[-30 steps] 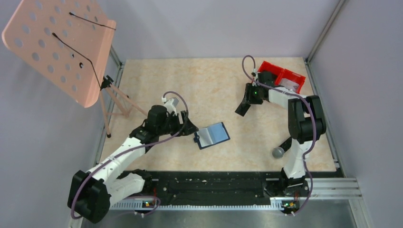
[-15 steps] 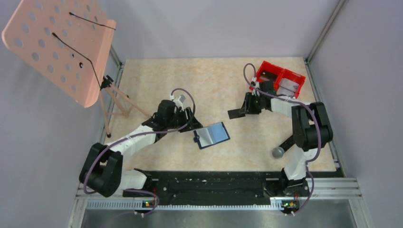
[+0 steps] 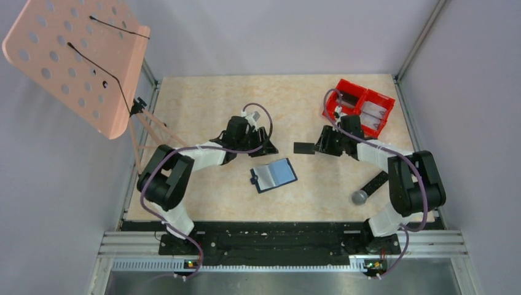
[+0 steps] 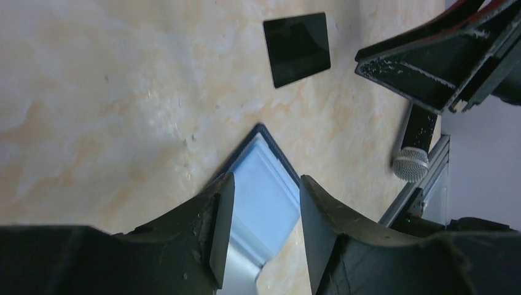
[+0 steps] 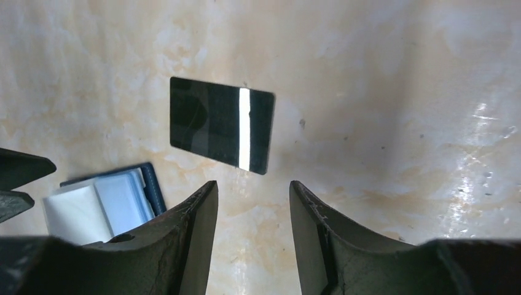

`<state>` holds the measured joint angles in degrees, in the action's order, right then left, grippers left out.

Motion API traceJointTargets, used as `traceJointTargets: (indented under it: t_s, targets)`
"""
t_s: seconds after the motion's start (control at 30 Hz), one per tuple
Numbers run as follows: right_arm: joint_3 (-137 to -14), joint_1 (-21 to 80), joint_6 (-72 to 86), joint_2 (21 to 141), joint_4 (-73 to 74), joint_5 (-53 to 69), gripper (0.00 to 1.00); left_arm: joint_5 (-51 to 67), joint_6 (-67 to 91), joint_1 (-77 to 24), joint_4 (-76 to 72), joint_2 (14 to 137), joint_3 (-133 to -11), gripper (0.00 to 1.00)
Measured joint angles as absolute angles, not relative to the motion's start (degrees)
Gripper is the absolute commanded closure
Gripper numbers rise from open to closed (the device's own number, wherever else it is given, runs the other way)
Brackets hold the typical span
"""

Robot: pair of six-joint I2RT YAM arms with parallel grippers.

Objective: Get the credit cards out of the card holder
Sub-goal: Move the credit card to the center of the board, then pick up the credit card from the center of the board.

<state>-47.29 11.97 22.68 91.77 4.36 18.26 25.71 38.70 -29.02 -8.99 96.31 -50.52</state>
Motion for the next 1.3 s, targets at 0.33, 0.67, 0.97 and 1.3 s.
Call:
traceJointTargets:
  t_s: [0.33,0.67,0.97,1.3]
  targets:
    - [-37.8,12.08,23.9,80.73,-4.1,-1.08,0.01,26.41,42.17,-29.98,-21.45,110.52,-56.16,0.55]
    - [-36.12,10.79,23.59,70.94,-9.17,-7.62,0.17,26.35,43.18,-32.12,-24.43,113.84,-59.02,0.56]
    - [-43.24,10.7,23.86,79.0,-6.13,7.29,0.36,25.67,43.44,-32.77,-24.4,117.21,-62.13,0.61]
    - [-45.12,10.7,27.9,93.6,-5.98,14.13,0.46,26.13,44.91,-33.15,-26.33,120.25,-64.03,0.69]
